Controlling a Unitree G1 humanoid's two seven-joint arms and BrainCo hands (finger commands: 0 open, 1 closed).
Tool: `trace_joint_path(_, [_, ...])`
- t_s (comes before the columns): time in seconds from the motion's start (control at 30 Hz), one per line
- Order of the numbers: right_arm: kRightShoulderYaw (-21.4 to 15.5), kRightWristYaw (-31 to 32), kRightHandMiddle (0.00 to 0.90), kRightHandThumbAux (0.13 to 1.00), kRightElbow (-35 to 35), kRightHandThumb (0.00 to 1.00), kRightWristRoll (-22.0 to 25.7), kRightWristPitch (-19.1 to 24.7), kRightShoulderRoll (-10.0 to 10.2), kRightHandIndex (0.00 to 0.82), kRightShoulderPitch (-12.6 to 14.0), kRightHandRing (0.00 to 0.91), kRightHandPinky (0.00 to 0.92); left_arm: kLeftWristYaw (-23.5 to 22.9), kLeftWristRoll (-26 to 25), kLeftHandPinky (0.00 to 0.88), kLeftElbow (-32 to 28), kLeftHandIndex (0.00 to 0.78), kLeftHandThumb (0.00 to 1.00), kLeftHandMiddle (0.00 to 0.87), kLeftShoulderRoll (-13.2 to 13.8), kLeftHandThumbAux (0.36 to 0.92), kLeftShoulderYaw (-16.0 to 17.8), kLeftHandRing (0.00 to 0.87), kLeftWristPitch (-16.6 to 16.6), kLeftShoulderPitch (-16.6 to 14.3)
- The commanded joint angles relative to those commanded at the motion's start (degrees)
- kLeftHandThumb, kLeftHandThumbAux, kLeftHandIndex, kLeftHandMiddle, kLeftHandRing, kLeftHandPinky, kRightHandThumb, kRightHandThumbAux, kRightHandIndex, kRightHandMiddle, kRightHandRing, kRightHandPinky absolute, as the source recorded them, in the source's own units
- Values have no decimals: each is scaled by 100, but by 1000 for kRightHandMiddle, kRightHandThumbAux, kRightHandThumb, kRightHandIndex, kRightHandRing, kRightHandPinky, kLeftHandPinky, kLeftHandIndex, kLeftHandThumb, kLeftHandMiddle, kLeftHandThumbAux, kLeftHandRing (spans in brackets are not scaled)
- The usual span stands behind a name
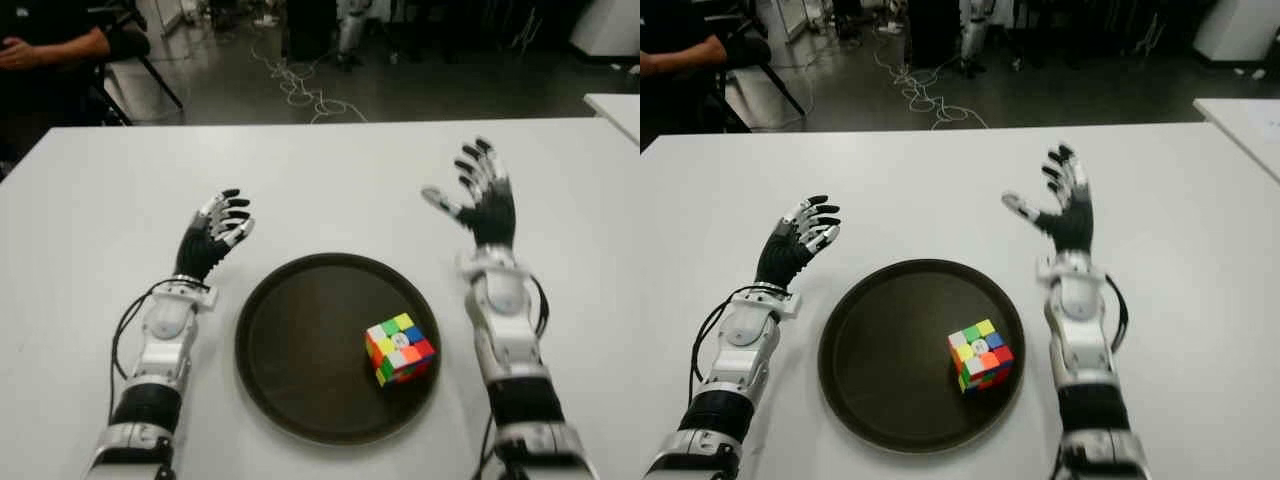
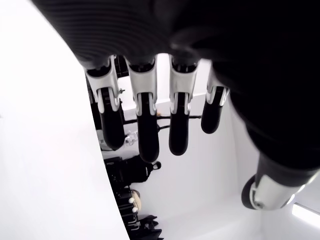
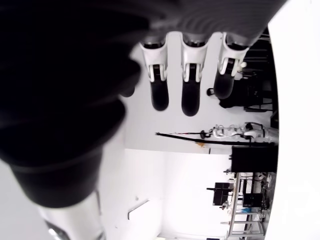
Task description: Pick up the Rubik's Cube and put it in the plate
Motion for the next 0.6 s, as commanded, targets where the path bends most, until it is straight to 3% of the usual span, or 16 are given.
trace_joint_path(0.33, [-43,88,169,862,-187,0,105,202,-37,76,-26,135,100,-32,-74,270,-11,184,96,269,-36,651,17,270,-35,13])
trace_joint_path(0.6, [-96,53,167,853,-63,0,56,114,-81,87,-68,143,112,23,-102,259,-53,185,86,265,-70,673,48,263,-20,29])
